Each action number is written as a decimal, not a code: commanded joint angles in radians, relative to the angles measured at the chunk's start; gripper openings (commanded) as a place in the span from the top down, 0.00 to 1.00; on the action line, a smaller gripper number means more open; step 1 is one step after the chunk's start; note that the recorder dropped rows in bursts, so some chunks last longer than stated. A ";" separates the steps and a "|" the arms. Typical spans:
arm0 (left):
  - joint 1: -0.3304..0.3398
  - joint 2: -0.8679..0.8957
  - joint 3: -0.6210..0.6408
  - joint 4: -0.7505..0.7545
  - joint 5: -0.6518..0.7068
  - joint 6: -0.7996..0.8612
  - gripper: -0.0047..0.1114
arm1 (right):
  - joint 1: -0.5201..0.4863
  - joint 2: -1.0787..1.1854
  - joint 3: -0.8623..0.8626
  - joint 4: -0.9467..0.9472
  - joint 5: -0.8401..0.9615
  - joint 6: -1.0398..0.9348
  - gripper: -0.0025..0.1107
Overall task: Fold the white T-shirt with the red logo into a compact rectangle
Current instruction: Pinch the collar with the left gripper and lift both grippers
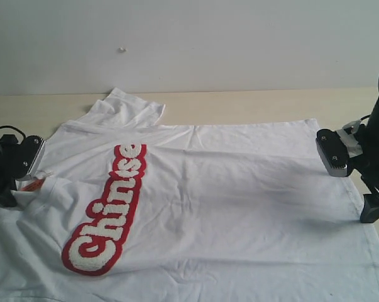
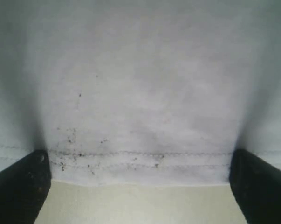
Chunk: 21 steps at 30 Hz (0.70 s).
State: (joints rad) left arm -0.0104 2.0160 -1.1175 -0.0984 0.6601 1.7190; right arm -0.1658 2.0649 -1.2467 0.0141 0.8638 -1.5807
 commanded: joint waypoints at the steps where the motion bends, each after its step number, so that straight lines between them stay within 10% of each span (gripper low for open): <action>1: 0.000 0.053 0.024 -0.079 -0.054 0.004 0.95 | -0.003 0.024 0.002 0.014 -0.025 -0.003 0.05; 15: 0.000 0.053 0.024 -0.094 -0.054 0.004 0.95 | -0.003 0.027 0.002 -0.014 -0.107 0.006 0.08; 18: 0.000 0.053 0.024 -0.094 -0.054 0.004 0.95 | -0.003 0.027 0.002 -0.021 -0.158 0.009 0.24; 21: 0.000 0.053 0.024 -0.094 -0.054 0.004 0.95 | -0.003 0.027 0.002 -0.047 -0.148 0.012 0.62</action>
State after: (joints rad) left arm -0.0076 2.0178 -1.1169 -0.1628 0.6219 1.7231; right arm -0.1658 2.0662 -1.2467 0.0000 0.8186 -1.5721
